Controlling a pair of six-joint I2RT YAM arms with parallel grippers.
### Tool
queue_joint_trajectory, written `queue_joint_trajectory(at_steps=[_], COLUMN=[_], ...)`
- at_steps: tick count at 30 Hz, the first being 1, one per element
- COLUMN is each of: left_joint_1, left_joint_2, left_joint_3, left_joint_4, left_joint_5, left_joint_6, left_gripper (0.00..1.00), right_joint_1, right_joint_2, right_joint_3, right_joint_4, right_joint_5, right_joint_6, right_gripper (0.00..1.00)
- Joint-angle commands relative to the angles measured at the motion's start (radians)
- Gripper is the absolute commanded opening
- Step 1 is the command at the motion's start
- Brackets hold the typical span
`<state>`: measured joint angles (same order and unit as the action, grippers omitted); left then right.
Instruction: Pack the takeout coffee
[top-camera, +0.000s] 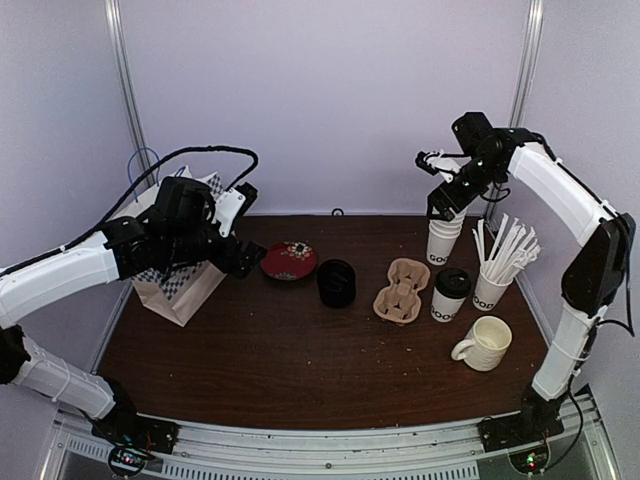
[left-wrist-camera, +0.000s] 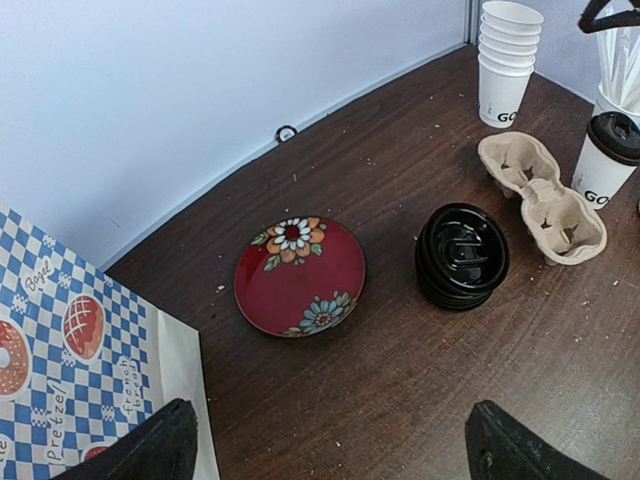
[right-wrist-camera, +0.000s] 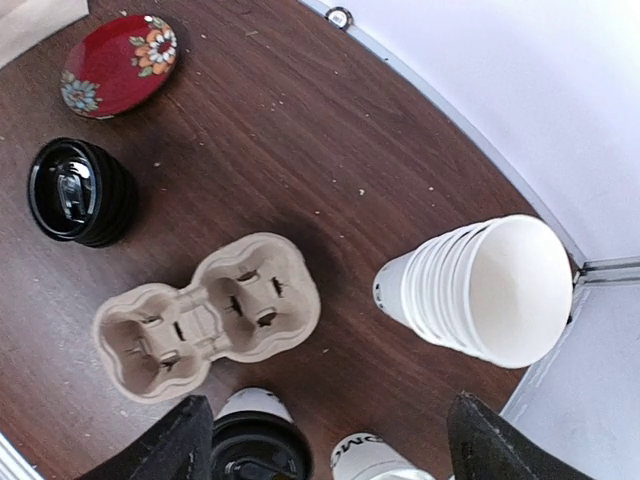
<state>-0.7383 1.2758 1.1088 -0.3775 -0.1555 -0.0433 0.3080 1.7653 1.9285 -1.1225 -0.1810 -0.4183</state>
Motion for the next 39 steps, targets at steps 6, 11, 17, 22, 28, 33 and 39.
queue_joint_trajectory(at_steps=[6,11,17,22,28,33,39], left_joint_1=[0.002,0.002,0.002,0.002,0.002,0.003,0.002], left_joint_2=[-0.003,-0.003,-0.004,-0.006,-0.002,0.001,0.0], left_joint_3=[0.034,0.035,0.036,0.033,0.034,0.034,0.032], left_joint_4=[-0.006,-0.007,-0.006,-0.007,-0.008,-0.009,-0.008], left_joint_5=[0.027,0.043,0.066,0.077,0.079,0.082,0.088], left_joint_6=[0.008,0.009,0.015,0.018,0.019,0.02,0.02], left_gripper=[0.98,0.97,0.97,0.97,0.96,0.96,0.96], right_joint_1=[-0.017,-0.034,-0.077,-0.103,-0.106,-0.107,-0.11], right_joint_2=[0.163,0.192,0.234,0.262,0.276,0.287,0.298], right_joint_3=[0.139,0.179,0.188,0.189,0.182,0.184,0.186], right_joint_4=[0.06,0.056,0.058,0.057,0.081,0.087,0.084], right_joint_5=[0.173,0.17,0.15,0.096,0.089,0.089,0.088], right_joint_6=[-0.046,-0.032,-0.025,-0.029,-0.035,-0.043,-0.05], right_gripper=[0.65,0.6,0.51,0.48,0.4,0.33,0.23])
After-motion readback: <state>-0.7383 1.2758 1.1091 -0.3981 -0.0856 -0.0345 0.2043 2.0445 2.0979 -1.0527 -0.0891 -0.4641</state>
